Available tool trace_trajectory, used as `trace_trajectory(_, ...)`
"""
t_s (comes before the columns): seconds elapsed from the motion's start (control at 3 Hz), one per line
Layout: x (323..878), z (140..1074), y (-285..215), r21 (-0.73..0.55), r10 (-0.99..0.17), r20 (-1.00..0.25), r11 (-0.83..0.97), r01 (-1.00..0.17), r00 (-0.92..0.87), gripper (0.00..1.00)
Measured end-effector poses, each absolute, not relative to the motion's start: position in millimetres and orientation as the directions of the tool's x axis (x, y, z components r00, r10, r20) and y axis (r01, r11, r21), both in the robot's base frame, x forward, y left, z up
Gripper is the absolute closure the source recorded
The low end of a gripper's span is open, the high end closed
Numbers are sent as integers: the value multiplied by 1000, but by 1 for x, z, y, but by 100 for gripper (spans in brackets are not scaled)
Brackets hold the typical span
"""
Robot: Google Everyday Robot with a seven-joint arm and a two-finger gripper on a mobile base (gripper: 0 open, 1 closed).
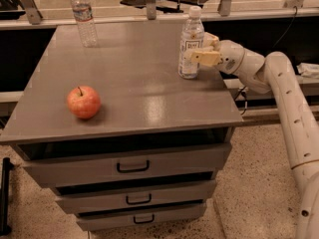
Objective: Place blue plastic bottle upright
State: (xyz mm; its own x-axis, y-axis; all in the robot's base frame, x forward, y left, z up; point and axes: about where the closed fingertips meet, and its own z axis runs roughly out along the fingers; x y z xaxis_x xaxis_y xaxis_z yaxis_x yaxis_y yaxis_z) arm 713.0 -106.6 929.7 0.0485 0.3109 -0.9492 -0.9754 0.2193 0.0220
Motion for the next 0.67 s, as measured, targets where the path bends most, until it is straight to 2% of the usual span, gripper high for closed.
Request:
trace_trajectory(0.33,710,934,-114,10,278,-959,230,-973,56,0)
trace_trajectory(0.67,703,960,-141,-30,177,-981,251,-967,77,0)
